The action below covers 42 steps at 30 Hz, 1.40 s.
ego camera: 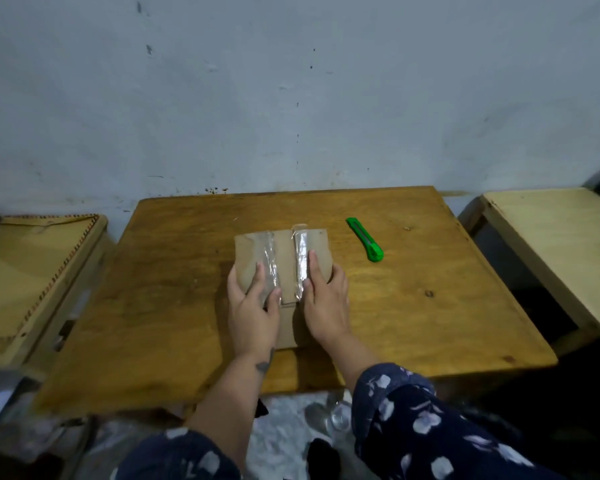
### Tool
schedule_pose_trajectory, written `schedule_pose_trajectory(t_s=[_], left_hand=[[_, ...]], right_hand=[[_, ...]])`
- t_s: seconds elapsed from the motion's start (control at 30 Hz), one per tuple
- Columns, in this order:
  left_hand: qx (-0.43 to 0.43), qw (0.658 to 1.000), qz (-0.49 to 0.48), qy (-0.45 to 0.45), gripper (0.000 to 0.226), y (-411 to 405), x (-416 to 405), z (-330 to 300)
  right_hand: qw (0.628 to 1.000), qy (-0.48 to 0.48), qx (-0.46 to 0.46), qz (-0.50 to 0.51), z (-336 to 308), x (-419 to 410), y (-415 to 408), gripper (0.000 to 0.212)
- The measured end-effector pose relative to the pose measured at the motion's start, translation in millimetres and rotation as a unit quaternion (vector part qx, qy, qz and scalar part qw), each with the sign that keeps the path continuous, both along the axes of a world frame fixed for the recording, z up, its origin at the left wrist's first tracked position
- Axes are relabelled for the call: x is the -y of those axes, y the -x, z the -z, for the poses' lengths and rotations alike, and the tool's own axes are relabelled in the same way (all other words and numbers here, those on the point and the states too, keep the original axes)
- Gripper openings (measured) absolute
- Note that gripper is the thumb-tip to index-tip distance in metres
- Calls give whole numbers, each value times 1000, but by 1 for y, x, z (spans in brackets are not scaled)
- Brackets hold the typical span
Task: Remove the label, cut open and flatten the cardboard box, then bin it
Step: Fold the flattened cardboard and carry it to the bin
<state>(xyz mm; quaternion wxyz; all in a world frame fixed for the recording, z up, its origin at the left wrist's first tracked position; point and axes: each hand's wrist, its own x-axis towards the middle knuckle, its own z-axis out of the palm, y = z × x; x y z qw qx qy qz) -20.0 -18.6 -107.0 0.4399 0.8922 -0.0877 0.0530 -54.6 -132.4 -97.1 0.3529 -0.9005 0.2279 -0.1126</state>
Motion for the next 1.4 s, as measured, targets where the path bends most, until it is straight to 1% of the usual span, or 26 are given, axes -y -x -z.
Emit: schedule_pose_trajectory(t_s=[0.07,0.2,0.33,0.43,0.6,0.73,0.87,0.93,1.03,1.1,1.2,1.3,1.37,1.4], left_hand=[[7,1000,21,18,51,28,-4,-5],[-30,997,57,40,51,87,-1,-11],[-74,990,115,28,53,139,19,-17],[-86,985,153,10,54,177,41,-16],[-112,971,211,-6,54,237,86,7],[-138,963,232,-15,50,288,126,39],[-185,961,200,-50,42,338,164,84],[-233,954,174,-72,40,362,179,115],[-330,928,128,-114,40,392,198,167],[-377,909,108,-141,40,407,207,202],[-420,882,102,-186,41,420,214,254],[-466,851,108,-217,40,420,227,321],[-479,837,116,-238,40,415,239,364],[-481,833,124,-244,41,413,246,383]], right_hand=[[1000,20,8,15,-5,-3,30,54],[999,27,-14,41,-12,0,98,53],[993,22,-33,110,-13,15,164,52],[987,20,-42,155,-11,33,211,51],[975,-7,-30,218,13,71,284,42],[970,-39,-49,234,46,115,338,32],[968,-82,-126,201,94,161,389,27],[963,-104,-172,177,125,181,411,24],[947,-138,-250,148,179,207,431,26],[931,-166,-294,140,220,219,440,28],[910,-201,-335,140,284,228,450,33],[882,-220,-399,122,354,241,451,41],[871,-223,-424,109,397,251,447,43],[873,-217,-423,109,417,255,446,43]])
